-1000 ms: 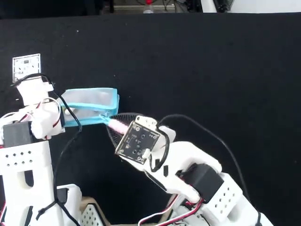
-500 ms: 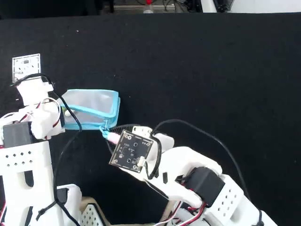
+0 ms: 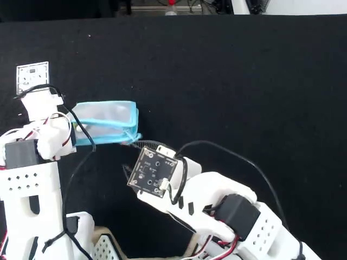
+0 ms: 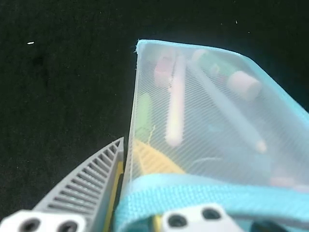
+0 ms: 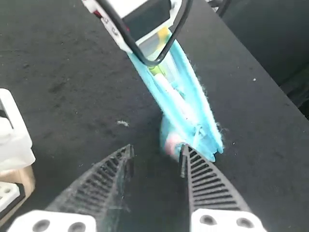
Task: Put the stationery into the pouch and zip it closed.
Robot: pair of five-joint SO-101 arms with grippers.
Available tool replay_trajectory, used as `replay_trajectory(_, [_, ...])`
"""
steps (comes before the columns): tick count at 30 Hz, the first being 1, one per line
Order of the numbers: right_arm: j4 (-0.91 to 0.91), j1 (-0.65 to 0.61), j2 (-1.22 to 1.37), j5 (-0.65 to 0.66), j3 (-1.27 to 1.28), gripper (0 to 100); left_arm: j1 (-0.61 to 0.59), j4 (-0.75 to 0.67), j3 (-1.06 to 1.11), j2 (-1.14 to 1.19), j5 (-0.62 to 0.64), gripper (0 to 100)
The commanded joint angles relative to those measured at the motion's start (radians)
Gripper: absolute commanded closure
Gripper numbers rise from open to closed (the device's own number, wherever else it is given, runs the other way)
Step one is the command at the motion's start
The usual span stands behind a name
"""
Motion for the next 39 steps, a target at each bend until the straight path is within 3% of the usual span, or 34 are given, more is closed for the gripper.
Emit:
replay_trajectory(1, [-0.025,-0.003,-0.013,-0.012,-0.005,84.3,-0.008,-0.008,-0.001,-0.003,0.009,97])
replay_trajectory(7, [-0.060,0.118,-0.015,-0.133,0.004,83.8,-0.008,-0.008,-0.001,-0.003,0.009,97])
replay_trajectory(17, [-0.064,0.132,-0.005,-0.130,0.094,83.8,-0.008,-0.008,-0.001,-0.003,0.009,97])
replay_trajectory(23, [-0.249,0.138,-0.007,-0.133,0.259,83.8,-0.008,-0.008,-0.001,-0.003,0.008,97])
replay_trajectory(31, [-0.572,0.236,-0.007,-0.133,0.449,83.8,-0.008,-0.008,-0.001,-0.003,0.008,97])
replay_trajectory(36, [-0.632,0.233,-0.008,-0.226,0.470,83.2,-0.008,-0.008,-0.001,-0.003,0.008,97])
replay_trajectory(39, [-0.651,0.233,-0.007,-0.252,0.473,76.9,-0.008,-0.008,-0.001,-0.003,0.008,97])
